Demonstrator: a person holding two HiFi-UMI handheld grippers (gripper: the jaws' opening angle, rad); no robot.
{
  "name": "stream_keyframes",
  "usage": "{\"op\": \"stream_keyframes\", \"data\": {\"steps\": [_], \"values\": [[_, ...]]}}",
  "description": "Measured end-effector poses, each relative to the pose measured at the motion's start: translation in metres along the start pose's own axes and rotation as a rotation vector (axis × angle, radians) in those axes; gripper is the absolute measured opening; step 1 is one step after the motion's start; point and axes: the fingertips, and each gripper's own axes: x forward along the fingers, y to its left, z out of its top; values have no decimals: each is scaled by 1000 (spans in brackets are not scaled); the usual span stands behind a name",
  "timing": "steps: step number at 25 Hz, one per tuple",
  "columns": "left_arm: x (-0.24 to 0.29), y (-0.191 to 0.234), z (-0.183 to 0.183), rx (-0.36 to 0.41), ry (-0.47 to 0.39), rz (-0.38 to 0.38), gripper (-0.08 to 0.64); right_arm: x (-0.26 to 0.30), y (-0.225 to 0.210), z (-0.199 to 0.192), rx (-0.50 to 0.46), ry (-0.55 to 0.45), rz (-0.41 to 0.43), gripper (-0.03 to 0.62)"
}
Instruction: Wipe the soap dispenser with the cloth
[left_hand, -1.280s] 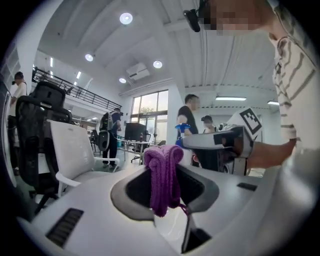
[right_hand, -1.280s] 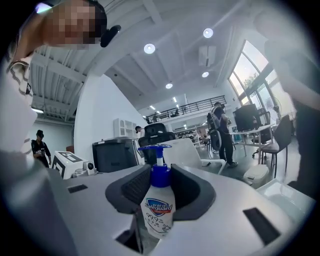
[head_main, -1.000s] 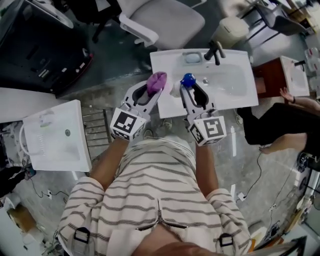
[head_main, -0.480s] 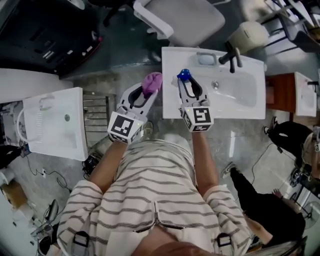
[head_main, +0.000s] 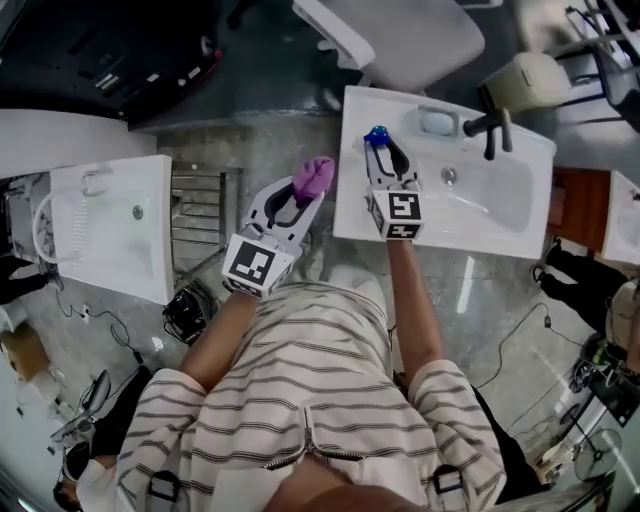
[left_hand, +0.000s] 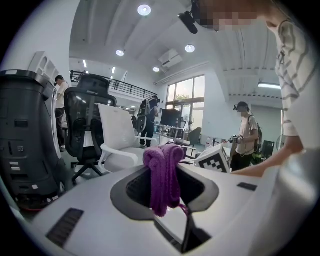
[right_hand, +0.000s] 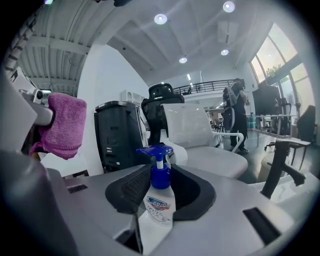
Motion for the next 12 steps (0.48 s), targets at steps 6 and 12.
{"op": "stream_keyframes", "data": {"steps": [6,12], "values": [[2,2,-5,-43,14,21,118,17,-1,-17,-8,44,40,135],[0,3,-11,-42,31,35,118,20,5,-23,-26,55,19,140]]}}
